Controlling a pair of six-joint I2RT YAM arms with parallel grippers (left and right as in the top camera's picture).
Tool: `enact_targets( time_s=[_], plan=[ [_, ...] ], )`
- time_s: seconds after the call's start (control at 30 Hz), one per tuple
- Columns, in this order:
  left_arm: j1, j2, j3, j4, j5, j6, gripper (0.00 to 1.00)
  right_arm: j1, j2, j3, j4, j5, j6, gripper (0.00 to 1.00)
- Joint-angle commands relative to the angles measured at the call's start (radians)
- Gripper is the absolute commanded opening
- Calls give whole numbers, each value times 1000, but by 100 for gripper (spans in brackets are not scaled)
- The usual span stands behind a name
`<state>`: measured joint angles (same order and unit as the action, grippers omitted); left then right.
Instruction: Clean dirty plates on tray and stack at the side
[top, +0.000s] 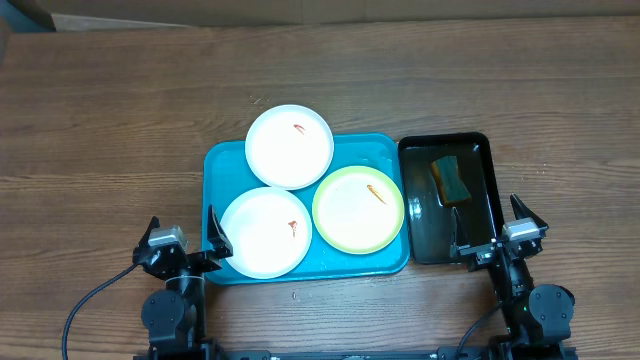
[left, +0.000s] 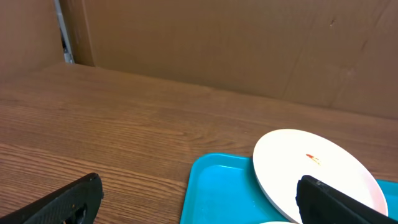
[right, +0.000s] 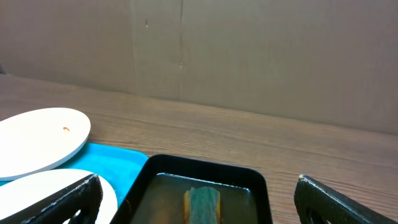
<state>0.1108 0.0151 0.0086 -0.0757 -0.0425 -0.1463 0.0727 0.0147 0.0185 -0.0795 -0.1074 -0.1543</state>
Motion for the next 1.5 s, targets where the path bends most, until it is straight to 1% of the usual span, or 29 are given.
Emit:
enact_targets(
  time_s=[0.0,1.27,1.3,1.37,1.43,1.47],
  plan=[
    [-8,-11,-4,3,-13,19,100,-1,-12,-11,4,1,0,100],
    [-8,-11,-4,3,-5,8,100,-1,-12,-11,4,1,0,100],
    [-8,-11,-4,4,2,6,100,-1,-12,-11,4,1,0,100],
    [-8,-11,-3,29,83,-16,100,-1,-12,-11,4,1,0,100],
    [-8,-11,29,104,287,-23,100,-1,-12,-11,4,1,0,100],
    [-8,-10,59,100,304,-52,100,-1,-12,-11,4,1,0,100]
  ],
)
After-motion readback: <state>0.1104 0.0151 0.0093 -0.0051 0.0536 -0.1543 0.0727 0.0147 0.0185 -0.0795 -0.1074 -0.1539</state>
